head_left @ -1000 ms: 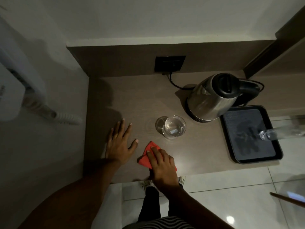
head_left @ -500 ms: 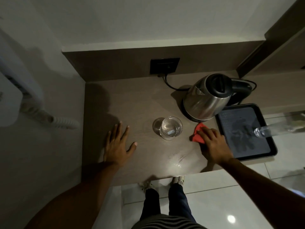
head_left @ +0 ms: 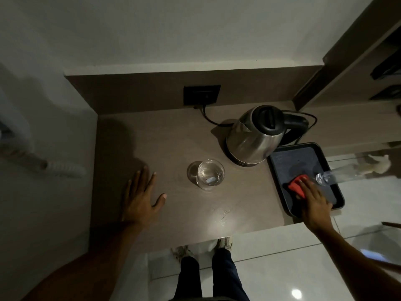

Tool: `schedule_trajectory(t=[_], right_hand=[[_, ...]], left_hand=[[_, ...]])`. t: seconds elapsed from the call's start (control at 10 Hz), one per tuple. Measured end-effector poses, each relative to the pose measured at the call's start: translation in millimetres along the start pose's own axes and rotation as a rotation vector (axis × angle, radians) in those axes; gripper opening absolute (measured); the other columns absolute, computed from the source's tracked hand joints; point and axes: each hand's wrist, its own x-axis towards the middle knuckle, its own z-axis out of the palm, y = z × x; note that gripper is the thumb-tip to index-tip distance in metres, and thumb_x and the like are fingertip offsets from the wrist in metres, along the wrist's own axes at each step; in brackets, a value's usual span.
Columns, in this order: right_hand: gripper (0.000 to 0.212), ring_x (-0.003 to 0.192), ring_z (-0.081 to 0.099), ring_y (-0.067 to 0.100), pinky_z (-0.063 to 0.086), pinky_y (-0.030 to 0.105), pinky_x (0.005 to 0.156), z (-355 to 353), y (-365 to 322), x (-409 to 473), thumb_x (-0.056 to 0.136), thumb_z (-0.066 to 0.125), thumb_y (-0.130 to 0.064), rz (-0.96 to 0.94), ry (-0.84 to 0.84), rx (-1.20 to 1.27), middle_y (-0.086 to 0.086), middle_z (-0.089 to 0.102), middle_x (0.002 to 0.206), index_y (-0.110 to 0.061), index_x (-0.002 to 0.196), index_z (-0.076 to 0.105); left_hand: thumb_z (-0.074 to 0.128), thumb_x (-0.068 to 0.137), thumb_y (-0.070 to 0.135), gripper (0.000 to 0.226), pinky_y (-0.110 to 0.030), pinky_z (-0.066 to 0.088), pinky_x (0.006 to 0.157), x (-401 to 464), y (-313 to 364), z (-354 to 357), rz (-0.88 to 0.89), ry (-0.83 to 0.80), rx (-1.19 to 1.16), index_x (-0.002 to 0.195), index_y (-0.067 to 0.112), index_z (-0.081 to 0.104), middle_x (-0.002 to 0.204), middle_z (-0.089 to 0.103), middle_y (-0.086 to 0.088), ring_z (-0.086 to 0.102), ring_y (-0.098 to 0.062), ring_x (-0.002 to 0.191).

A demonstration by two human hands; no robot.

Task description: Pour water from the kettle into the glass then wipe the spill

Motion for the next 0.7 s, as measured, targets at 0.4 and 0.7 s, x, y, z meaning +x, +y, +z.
schedule_trajectory(t=[0.4,0.7], right_hand=[[0.079,0.151,0.001,0.025,0.011,0.064,0.112,15,-6,30,0.090,0.010,-0.073,0.079,-0.053,0.005,0.000,0.003,0.165,-0.029,0.155,0.001],[0.098,0.150,-0.010,0.020,0.007,0.067,0.113,0,-22,27,0.075,0.010,-0.088,0.039,-0.101,-0.047,-0.006,-0.014,0.165,-0.032,0.155,-0.005]], left_hand=[[0.036,0.087,0.064,0.078,-0.049,0.017,0.118,-2,5,-9,0.020,0.010,-0.019,0.155,0.030,0.018,0.165,0.013,-0.007,0.012,-0.027,0.151],[0.022,0.087,0.067,0.083,-0.053,0.017,0.119,-1,10,-19,0.008,-0.087,0.003,0.155,0.021,0.016,0.164,0.009,-0.012,0.007,-0.031,0.151]])
